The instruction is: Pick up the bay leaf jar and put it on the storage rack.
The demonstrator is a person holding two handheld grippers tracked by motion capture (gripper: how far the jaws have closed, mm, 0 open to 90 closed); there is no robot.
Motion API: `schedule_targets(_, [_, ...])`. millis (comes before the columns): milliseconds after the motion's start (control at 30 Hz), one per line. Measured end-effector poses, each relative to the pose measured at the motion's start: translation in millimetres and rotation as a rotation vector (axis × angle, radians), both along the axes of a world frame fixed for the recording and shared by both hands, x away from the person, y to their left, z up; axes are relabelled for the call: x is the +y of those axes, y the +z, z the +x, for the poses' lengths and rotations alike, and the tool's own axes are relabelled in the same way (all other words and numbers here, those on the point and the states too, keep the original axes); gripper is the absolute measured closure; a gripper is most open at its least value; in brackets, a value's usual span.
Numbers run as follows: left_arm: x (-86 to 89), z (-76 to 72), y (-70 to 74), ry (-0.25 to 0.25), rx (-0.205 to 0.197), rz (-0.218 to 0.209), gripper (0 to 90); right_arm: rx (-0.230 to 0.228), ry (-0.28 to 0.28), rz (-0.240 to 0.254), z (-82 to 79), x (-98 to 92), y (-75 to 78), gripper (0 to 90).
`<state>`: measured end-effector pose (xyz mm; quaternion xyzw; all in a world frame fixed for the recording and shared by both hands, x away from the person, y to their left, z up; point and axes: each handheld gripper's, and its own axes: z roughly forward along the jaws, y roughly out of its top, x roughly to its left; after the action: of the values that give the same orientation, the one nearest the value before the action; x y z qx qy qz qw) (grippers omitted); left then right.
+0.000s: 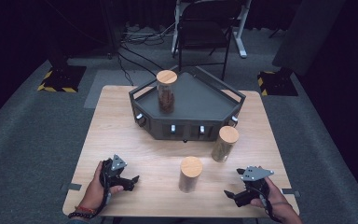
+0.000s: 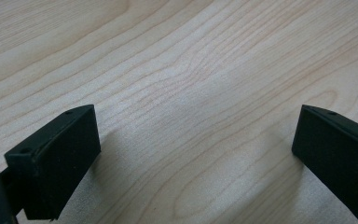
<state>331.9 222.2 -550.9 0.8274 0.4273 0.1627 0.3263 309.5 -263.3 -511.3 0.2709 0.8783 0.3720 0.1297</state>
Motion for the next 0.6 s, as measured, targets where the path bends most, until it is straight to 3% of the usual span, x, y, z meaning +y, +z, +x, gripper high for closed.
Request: schedule_targets(600, [0.3,-0.6,0.0,-0.002,0.000,0.001,0.8,-0.006,0.090,0.024,-1.5,34.8,12.5,2.2])
